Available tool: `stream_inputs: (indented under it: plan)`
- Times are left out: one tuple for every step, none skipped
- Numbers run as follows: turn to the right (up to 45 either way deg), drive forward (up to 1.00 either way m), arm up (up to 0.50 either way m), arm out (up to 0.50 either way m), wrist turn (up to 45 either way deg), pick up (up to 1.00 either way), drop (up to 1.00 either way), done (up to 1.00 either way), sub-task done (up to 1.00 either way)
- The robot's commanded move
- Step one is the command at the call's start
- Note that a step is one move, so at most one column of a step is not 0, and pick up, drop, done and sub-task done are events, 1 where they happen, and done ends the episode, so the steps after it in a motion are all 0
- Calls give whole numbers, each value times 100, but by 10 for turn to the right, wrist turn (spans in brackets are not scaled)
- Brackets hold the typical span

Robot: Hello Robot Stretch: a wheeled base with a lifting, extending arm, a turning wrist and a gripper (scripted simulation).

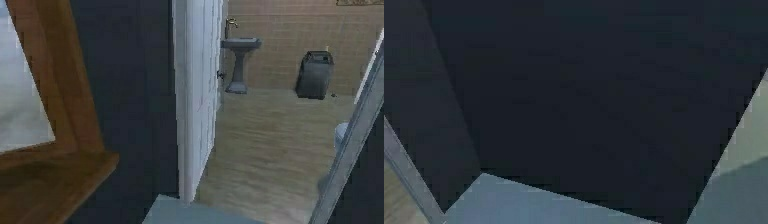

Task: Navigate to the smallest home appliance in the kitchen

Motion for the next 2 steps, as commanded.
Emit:
stream_inputs:
  plan:
    - [270, 0, 0, 0, 0, 0, 0, 0, 0]
    - [0, 90, 0, 0, 0, 0, 0, 0, 0]
